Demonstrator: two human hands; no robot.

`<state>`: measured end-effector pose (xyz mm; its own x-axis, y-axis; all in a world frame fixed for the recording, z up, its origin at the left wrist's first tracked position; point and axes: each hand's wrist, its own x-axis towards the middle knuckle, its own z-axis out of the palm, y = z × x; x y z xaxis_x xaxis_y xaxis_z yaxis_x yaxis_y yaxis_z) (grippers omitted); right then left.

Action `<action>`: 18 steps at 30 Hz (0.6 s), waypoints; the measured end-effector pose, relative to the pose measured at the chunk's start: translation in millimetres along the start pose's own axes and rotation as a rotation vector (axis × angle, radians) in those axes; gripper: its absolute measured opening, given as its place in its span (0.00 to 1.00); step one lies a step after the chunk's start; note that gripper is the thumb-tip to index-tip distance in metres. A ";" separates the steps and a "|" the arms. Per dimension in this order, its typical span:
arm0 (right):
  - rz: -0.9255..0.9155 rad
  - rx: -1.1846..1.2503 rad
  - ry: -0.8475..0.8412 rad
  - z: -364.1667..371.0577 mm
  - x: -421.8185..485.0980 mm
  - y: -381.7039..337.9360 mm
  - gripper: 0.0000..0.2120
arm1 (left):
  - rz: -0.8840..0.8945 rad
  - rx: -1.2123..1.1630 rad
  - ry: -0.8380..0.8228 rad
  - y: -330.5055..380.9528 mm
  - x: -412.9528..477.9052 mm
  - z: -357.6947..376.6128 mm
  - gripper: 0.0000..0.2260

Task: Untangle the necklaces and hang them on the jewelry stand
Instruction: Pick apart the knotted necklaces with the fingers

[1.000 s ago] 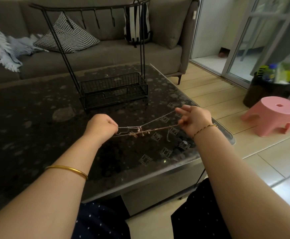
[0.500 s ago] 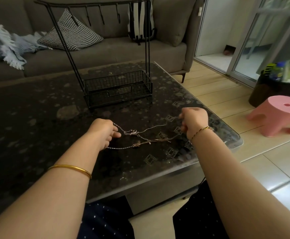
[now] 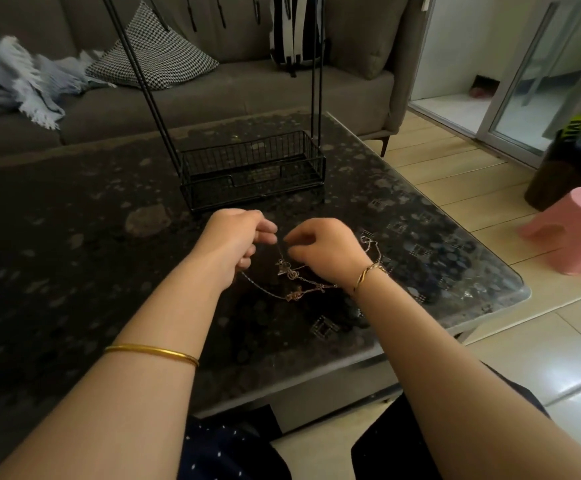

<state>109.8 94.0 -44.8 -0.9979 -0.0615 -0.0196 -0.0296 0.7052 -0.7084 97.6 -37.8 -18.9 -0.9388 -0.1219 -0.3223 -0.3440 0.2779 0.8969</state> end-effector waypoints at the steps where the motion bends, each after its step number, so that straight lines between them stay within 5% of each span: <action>1: 0.002 0.016 -0.041 4.6 2.2 -2.2 0.11 | 0.009 -0.015 -0.004 1.2 -0.3 -0.9 0.13; 5: 0.007 0.014 -0.050 14.2 8.2 -3.3 0.03 | 0.021 -0.047 0.003 6.0 -4.8 -2.3 0.12; 10: 0.035 0.099 -0.002 6.5 13.5 -1.0 0.05 | 0.000 -0.043 0.086 3.6 -2.3 -9.1 0.10; 18: 0.103 0.425 0.073 -16.0 5.7 -0.7 0.04 | -0.015 0.275 -0.018 2.2 1.1 2.8 0.05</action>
<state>103.2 104.4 -33.1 -0.9963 0.0546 -0.0667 0.0816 0.3512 -0.9327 95.7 -34.6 -18.1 -0.9328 -0.1116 -0.3426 -0.3481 0.5247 0.7769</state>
